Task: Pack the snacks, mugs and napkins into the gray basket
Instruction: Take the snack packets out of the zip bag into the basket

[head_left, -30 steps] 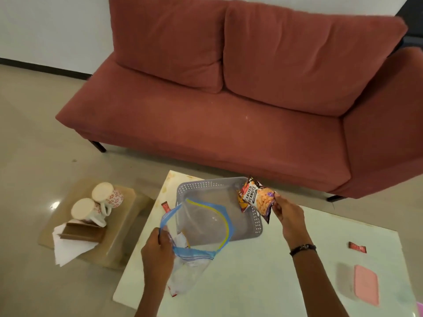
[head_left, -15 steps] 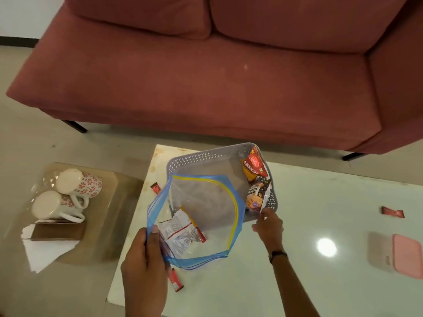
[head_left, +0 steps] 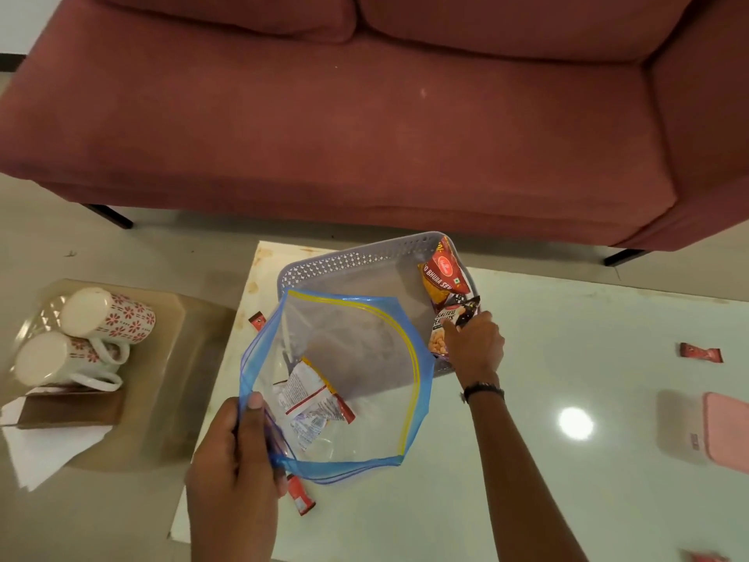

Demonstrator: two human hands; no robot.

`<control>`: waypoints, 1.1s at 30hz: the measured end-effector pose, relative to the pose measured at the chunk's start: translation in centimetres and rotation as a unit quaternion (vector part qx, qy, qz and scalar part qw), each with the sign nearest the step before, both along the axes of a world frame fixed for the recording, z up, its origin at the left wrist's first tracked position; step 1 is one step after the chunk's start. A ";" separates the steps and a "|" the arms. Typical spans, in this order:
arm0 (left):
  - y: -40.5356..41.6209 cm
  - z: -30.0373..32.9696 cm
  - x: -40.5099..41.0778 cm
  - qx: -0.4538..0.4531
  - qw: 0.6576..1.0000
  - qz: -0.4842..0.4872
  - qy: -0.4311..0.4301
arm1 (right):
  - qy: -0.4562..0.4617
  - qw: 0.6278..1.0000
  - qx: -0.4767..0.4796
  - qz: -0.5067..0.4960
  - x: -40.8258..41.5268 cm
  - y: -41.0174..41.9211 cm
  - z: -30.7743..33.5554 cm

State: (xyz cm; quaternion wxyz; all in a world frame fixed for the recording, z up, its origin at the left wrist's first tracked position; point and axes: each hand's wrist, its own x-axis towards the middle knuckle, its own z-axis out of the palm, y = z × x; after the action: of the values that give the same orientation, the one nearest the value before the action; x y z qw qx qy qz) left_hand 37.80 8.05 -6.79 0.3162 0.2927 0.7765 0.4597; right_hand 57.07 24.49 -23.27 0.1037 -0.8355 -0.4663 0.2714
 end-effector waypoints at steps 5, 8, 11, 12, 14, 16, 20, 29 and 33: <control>0.0 0.3 0.4 0.004 1.000 -0.005 0.005 | 0.069 0.996 0.026 -0.046 -1.0 -0.4 -1.7; -0.1 0.3 0.5 0.009 1.000 0.005 0.010 | 0.093 0.990 0.070 -0.083 -1.5 -0.6 -2.1; -0.2 0.4 0.7 0.010 1.000 0.010 0.018 | 0.150 0.971 0.102 -0.155 -0.8 -1.7 -2.1; -0.3 0.4 0.8 0.009 1.000 0.011 0.017 | 0.188 0.957 0.129 -0.182 -0.6 -2.1 -2.1; -0.3 0.5 1.0 0.011 1.000 0.013 0.013 | 0.261 0.918 0.188 -0.232 -0.3 -2.7 -2.1; -0.3 0.6 1.2 0.013 1.000 0.015 0.009 | 0.290 0.892 0.223 -0.265 -0.5 -2.9 -2.0; -0.4 0.5 1.2 0.016 1.000 0.014 0.012 | 0.363 0.832 0.289 -0.303 -0.9 -2.7 -2.2; -0.6 0.1 1.2 0.003 0.999 0.009 0.031 | 0.314 0.872 0.270 -0.261 -1.4 -2.3 -3.0; -0.6 0.0 1.2 0.009 1.000 0.013 0.016 | 0.278 0.873 0.292 -0.274 -1.9 -1.8 -2.7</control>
State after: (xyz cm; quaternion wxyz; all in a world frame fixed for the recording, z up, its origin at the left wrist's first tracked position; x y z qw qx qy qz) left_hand 38.99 7.47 -6.75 0.2948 0.2933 0.7810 0.4660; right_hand 55.14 22.68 -25.95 0.5381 -0.7518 -0.2292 0.3045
